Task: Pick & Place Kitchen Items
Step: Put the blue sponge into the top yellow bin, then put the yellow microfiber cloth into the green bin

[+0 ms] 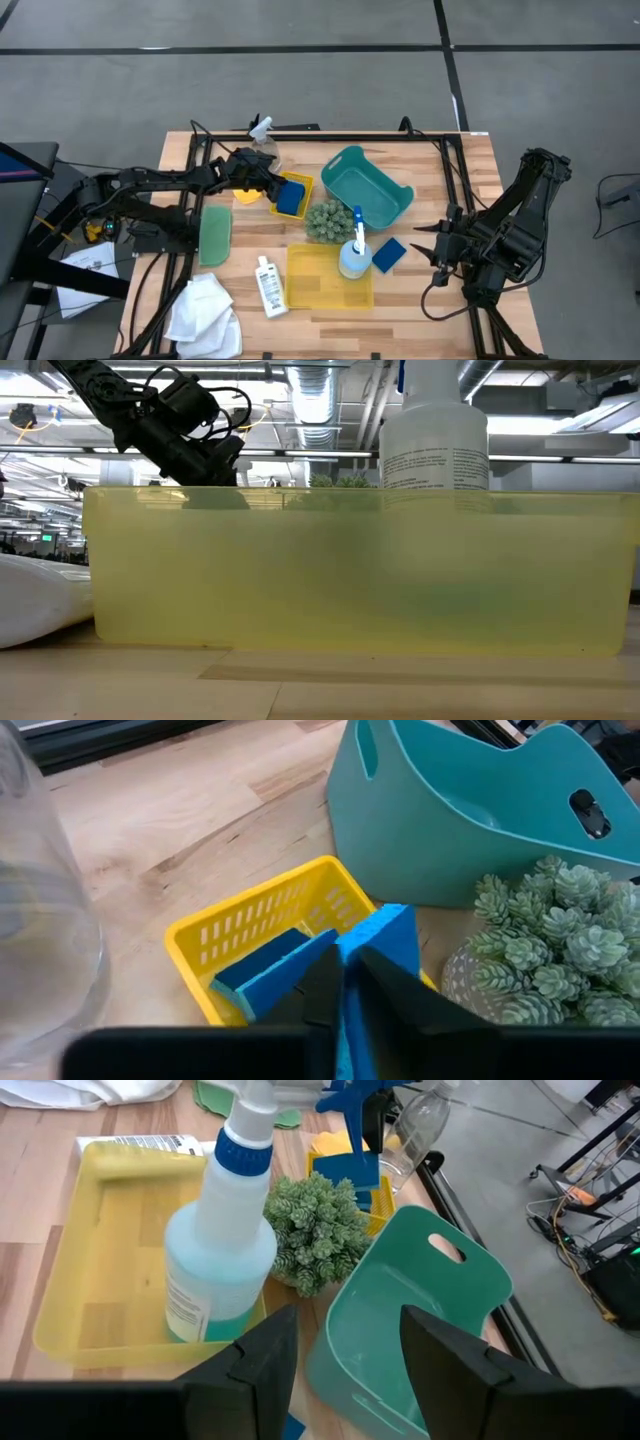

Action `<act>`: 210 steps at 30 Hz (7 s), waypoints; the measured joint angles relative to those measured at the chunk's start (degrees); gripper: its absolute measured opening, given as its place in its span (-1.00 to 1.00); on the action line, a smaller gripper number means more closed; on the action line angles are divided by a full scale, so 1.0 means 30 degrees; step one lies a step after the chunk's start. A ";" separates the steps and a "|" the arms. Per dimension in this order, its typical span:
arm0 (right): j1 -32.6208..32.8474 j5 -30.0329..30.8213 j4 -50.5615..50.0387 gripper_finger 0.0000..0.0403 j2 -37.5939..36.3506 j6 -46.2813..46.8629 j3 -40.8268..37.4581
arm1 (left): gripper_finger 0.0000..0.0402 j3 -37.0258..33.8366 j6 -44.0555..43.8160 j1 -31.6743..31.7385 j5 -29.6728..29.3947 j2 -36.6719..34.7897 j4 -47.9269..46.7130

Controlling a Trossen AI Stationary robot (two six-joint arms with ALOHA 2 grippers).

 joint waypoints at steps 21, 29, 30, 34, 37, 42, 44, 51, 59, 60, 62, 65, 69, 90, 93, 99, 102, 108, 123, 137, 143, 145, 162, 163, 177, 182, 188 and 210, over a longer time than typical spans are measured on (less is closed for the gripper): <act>0.0000 -0.0022 0.0059 -0.17 0.0000 0.0007 0.0000 | -1.00 0.0000 -0.1016 -0.0842 -0.0412 -0.0838 0.0798; 0.0020 -0.0080 0.0136 -0.17 0.0000 0.0014 0.0000 | -1.00 -0.0167 -0.1094 -0.1406 -0.1190 -0.0819 0.1070; 0.0034 -0.0073 0.0136 -0.17 0.0000 0.0012 0.0000 | -1.00 -0.0301 -0.1152 -0.1406 -0.1329 -0.0818 0.1046; 0.0044 -0.0080 0.0139 -0.17 0.0000 0.0012 0.0000 | -1.00 -0.0930 -0.1247 -0.1406 -0.1761 -0.0820 0.1278; 0.0044 -0.0080 0.0139 -0.17 0.0000 0.0015 0.0000 | -1.00 -0.1562 -0.1484 -0.1406 -0.1778 -0.0820 0.2175; 0.0032 -0.0074 0.0139 -0.17 0.0000 0.0007 0.0000 | -0.89 -0.2135 -0.1504 -0.1406 -0.1850 -0.0820 0.3023; 0.0036 -0.0073 0.0139 -0.17 0.0000 0.0007 0.0000 | -0.81 -0.2135 -0.1503 -0.1406 -0.1872 -0.0820 0.3242; 0.0036 -0.0073 0.0139 -0.17 0.0000 0.0007 0.0000 | -0.41 -0.2135 -0.1126 -0.1399 -0.1881 -0.0840 0.4635; 0.0029 -0.0066 0.0132 -0.17 0.0000 -0.0071 0.0000 | -0.12 -0.2135 -0.0962 -0.1473 -0.1894 -0.2061 0.4384; 0.0029 -0.0058 0.0132 -0.17 0.0000 -0.0089 0.0000 | -0.11 -0.2135 -0.0964 -0.1494 -0.1894 -0.2291 0.4110; 0.0015 -0.0048 0.0132 -0.17 0.0000 -0.0095 0.0000 | -0.12 -0.2135 -0.0972 -0.1501 -0.1894 -0.2790 0.3262; -0.0128 -0.0014 0.0132 -0.17 0.0000 -0.0124 0.0000 | -0.16 -0.2135 -0.0980 -0.1501 -0.1887 -0.3447 0.1590; -0.0379 0.0007 0.0132 -0.17 0.0000 -0.0131 0.0007 | -0.23 -0.2135 -0.0938 -0.1792 -0.1924 -0.4348 0.0265; 0.0868 0.4579 0.0025 -0.17 -0.1480 0.5106 -0.0668 | -0.28 -0.6070 0.2546 -0.8533 -0.5542 -0.6546 0.8235; 0.1424 0.4589 0.0090 -0.17 -0.1172 0.7159 -0.1192 | -0.28 -0.6656 0.3487 -0.8474 -0.5674 -0.6562 0.9989; 0.2921 0.4664 0.0570 -0.17 0.0257 1.1004 -0.2529 | -0.28 -0.6776 0.4077 -0.8459 -0.5683 -0.6750 0.9959; 0.3743 0.5529 0.0680 -0.17 0.1298 1.2267 -0.3074 | -0.28 -0.6776 0.4170 -0.8459 -0.5683 -0.6750 0.9981; 0.4117 0.7232 -0.1625 -0.17 0.1873 1.4385 -0.3220 | -0.28 -0.6776 0.4113 -0.8459 -0.5845 -0.6750 1.0003; 0.3691 0.7714 -0.5125 -0.17 0.1807 1.6483 -0.3329 | -0.28 -0.6776 0.4535 -0.8459 -0.6282 -0.6750 1.0287; 0.2133 0.5930 -0.5085 -0.17 0.1601 1.6500 -0.3466 | -0.28 -0.6776 0.4588 -0.8459 -0.6273 -0.6750 1.0285; 0.4687 0.8928 -0.5013 -0.17 -0.0624 1.9529 -0.6226 | -0.28 -0.6776 0.5068 -0.8459 -0.6361 -0.6750 1.0274; 0.5078 0.9636 -0.4827 -0.17 -0.1418 2.0491 -0.7496 | -0.28 -0.6776 0.5071 -0.8459 -0.6492 -0.6750 1.0273; 0.5107 1.0502 -0.3050 -0.17 -0.3567 2.3890 -1.1249 | -0.28 -0.6761 0.5067 -0.8459 -0.6623 -0.6685 1.0193; 0.5107 1.0505 -0.2830 -0.17 -0.3469 2.3788 -1.1249 | -0.28 -0.6761 0.5060 -0.8458 -0.6623 -0.6685 1.0193; 0.5529 1.0491 -0.3279 -0.17 -0.3376 2.3203 -1.1249 | -0.28 -0.6761 0.5067 -0.8459 -0.6968 -0.6685 1.0126; 0.6728 1.0491 -0.3313 -0.18 -0.4415 2.3467 -1.2081 | -0.28 -0.6761 0.5067 -0.8459 -0.6967 -0.6685 0.9757; 0.7169 1.0484 -0.1193 -0.27 -0.4607 2.3162 -1.2575 | -0.28 -0.6761 0.5060 -0.8459 -0.6965 -0.6692 0.9740; 0.1488 0.1196 2.2502 -0.68 -0.3914 -0.8435 -0.9921 | -0.28 -0.6761 0.5061 -0.8459 -0.6959 -0.6692 0.9792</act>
